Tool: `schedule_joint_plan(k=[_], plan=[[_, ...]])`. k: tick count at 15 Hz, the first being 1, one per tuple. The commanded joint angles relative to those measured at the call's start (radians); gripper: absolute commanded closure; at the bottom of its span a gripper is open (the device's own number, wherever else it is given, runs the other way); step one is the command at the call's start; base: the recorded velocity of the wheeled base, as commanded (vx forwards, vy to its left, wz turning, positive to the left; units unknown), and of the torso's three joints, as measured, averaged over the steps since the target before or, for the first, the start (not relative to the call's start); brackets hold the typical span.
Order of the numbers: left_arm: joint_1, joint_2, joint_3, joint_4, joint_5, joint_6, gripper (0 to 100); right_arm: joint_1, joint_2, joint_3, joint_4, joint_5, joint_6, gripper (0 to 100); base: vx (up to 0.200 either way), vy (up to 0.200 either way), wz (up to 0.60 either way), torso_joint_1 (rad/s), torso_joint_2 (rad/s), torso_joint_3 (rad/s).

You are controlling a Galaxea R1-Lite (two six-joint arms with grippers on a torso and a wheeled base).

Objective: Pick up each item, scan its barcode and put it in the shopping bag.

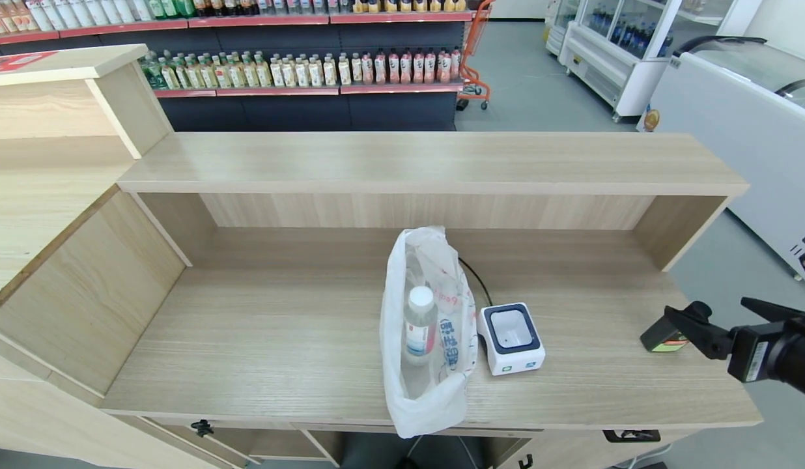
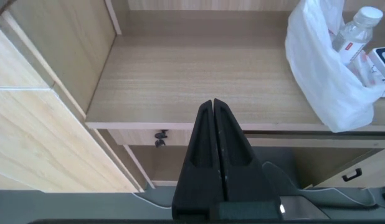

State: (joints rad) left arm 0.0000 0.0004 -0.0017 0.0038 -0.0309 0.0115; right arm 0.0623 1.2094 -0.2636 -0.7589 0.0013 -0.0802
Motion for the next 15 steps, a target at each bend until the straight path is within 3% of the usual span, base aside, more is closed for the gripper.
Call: schedule_joint_plan(k=[1,11,15], plan=[[0.0,0.0,0.0,-0.001,0.0,0.001,100,-0.041,-0.053,0.05,0.0,0.0,0.005,0,0.0,-0.2,0.0,0.002,0.0,0.002],[0.0,0.001,0.0,-0.001,0.0,-0.002,100,-0.044,-0.065,0.086,0.0,0.003,0.014,0,0.0,-0.2,0.0,0.001,0.0,0.004],[0.0,0.001,0.0,0.001,0.0,-0.004,100,-0.044,-0.074,0.103,0.0,0.003,0.014,0,-0.05,0.0,0.0,0.002,0.0,0.001]])
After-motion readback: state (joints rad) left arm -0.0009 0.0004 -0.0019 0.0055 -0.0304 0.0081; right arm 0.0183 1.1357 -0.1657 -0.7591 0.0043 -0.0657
